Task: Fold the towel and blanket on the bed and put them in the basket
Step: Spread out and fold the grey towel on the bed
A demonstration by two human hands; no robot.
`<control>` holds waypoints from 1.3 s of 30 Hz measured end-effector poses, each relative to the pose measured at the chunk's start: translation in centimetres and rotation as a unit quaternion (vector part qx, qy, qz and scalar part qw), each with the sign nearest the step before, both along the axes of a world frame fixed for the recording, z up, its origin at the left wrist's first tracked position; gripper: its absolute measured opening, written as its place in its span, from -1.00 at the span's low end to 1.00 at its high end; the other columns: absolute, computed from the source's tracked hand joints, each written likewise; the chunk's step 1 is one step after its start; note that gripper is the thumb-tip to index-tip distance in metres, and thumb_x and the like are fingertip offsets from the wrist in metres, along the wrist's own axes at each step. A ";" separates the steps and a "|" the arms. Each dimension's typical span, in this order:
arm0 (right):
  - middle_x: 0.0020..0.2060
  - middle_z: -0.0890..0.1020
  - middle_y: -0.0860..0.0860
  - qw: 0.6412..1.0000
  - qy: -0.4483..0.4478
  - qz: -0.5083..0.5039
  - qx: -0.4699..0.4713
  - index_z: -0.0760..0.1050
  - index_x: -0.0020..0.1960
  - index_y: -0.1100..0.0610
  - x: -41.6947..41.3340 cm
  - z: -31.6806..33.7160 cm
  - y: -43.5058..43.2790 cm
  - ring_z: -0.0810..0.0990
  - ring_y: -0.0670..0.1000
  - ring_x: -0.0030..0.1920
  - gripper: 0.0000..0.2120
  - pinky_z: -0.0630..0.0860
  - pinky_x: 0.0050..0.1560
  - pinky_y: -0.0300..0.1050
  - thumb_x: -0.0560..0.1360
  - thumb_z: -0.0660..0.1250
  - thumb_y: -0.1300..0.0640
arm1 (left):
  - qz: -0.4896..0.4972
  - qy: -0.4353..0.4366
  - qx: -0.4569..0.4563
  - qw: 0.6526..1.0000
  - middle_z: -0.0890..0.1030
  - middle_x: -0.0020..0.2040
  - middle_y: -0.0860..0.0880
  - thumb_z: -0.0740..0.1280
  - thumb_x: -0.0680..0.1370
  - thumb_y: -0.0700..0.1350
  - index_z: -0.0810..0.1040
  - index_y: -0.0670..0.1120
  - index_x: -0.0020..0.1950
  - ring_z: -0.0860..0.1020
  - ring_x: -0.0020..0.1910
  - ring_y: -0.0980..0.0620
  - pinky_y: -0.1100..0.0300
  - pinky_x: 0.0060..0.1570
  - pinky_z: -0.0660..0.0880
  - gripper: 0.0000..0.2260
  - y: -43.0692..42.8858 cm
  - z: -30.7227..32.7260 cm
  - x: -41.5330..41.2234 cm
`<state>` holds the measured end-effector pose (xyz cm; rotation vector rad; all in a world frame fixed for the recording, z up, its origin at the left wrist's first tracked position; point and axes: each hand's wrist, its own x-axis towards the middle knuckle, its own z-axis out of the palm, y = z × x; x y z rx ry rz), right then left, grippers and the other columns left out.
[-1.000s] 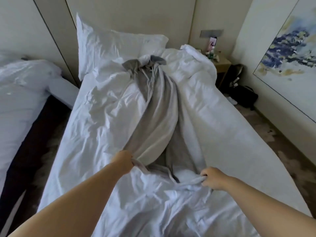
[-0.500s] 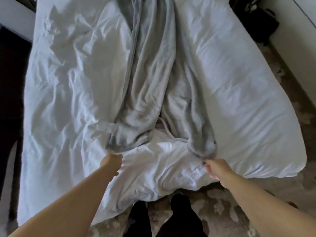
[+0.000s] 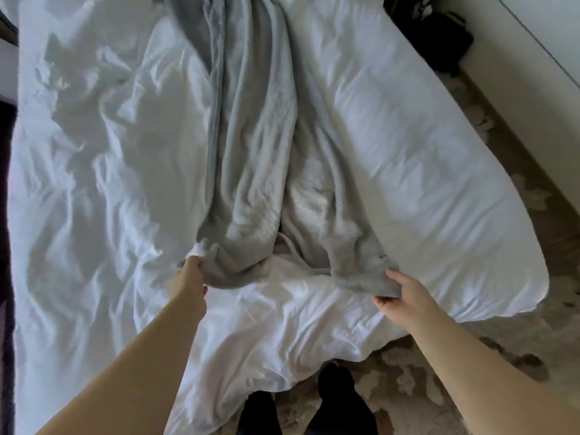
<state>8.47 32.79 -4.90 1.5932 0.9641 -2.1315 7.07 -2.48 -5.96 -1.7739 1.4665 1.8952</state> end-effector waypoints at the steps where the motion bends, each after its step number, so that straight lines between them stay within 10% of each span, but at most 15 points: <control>1: -0.18 0.70 0.14 1.000 0.025 -0.008 0.009 0.52 0.01 0.21 -0.5 1.3 -0.3 0.68 0.08 -0.13 -0.91 0.61 -0.23 -0.04 0.58 0.24 0.26 | -0.006 0.030 -0.019 0.999 0.48 -0.19 -0.03 0.28 0.43 -0.08 0.44 -0.03 -0.22 0.45 -0.19 0.01 0.10 -0.08 0.38 -0.94 0.1 1.5 -0.6; 5: -0.24 0.70 0.15 0.992 0.106 -0.070 -0.008 0.52 0.02 0.26 -2.2 7.9 -0.6 0.62 0.08 -0.02 -0.78 0.57 0.08 -0.15 0.53 0.12 0.38 | 0.060 0.184 0.018 0.981 0.55 -0.32 -0.03 0.27 0.45 -0.19 0.51 -0.07 -0.26 0.51 -0.34 0.06 0.19 -0.31 0.43 -0.90 0.4 8.6 -2.0; 10: -0.12 0.69 0.10 0.928 0.344 -0.139 -0.018 0.58 -0.12 0.04 -5.5 19.6 -1.6 0.61 0.09 0.06 -0.38 0.52 0.21 0.07 -0.17 0.36 0.37 | 0.078 0.329 0.065 0.939 0.68 -0.11 -0.08 0.19 0.52 -0.31 0.59 -0.12 0.03 0.61 -0.08 -0.03 0.10 -0.08 0.53 -0.78 0.1 18.0 -3.9; 14: -0.13 0.71 -0.06 0.864 0.500 0.052 0.020 0.64 -0.28 -0.08 -6.9 26.5 -5.7 0.66 -0.02 -0.07 -0.54 0.54 -0.08 -0.15 0.19 0.24 0.46 | 0.014 0.460 0.096 0.883 0.72 -0.07 0.04 0.17 0.53 -0.33 0.62 0.01 0.09 0.68 -0.08 0.06 0.20 -0.18 0.58 -0.66 1.9 24.2 -5.8; 19: -0.10 0.63 0.07 0.849 0.444 0.277 0.078 0.56 0.05 0.05 -5.6 26.5 -13.3 0.59 -0.05 -0.22 -0.54 0.50 -0.29 -0.23 0.43 0.11 0.50 | -0.133 0.335 0.089 0.929 0.68 0.08 -0.06 0.19 0.60 0.16 0.60 0.02 0.20 0.65 0.04 -0.03 0.06 0.06 0.54 -0.66 6.3 24.8 -4.8; 24: -0.15 0.58 0.20 0.879 0.286 0.367 0.103 0.53 0.03 0.26 -4.7 24.4 -15.1 0.56 0.09 -0.27 -0.87 0.41 -0.30 -0.14 0.51 0.34 0.23 | -0.203 0.292 0.049 0.933 0.64 0.10 -0.07 0.20 0.59 0.17 0.56 -0.03 0.12 0.61 0.09 -0.05 0.00 0.20 0.51 -0.67 7.8 23.9 -3.1; 29: -0.26 0.72 0.07 0.872 0.304 0.293 0.248 0.65 -0.14 0.18 -5.4 23.9 -14.8 0.69 0.07 -0.18 -0.87 0.57 -0.16 -0.14 0.47 0.41 0.11 | -0.210 0.334 0.009 0.919 0.72 -0.18 -0.09 0.32 0.55 0.07 0.65 -0.10 -0.02 0.69 -0.17 0.00 0.17 -0.16 0.62 -0.74 7.0 25.1 -3.1; 36: -0.25 0.68 0.19 0.716 0.363 0.336 0.492 0.63 -0.17 0.25 -7.1 25.3 -13.7 0.64 0.21 -0.09 -0.69 0.58 0.01 0.09 0.52 0.34 0.00 | -0.237 0.388 -0.065 0.888 0.60 -0.37 -0.13 0.36 0.54 0.00 0.58 -0.17 -0.34 0.59 -0.36 0.03 0.19 -0.19 0.58 -0.67 7.1 27.4 -2.7; 39: -0.16 0.67 0.26 0.784 0.411 0.193 0.423 0.63 -0.12 0.29 -7.5 27.5 -13.0 0.64 0.21 -0.04 -0.76 0.57 -0.12 -0.18 0.54 0.34 0.11 | -0.247 0.393 -0.061 0.884 0.62 -0.35 -0.11 0.38 0.53 -0.01 0.55 -0.16 -0.40 0.59 -0.35 0.04 0.18 -0.16 0.58 -0.65 7.0 28.3 -2.7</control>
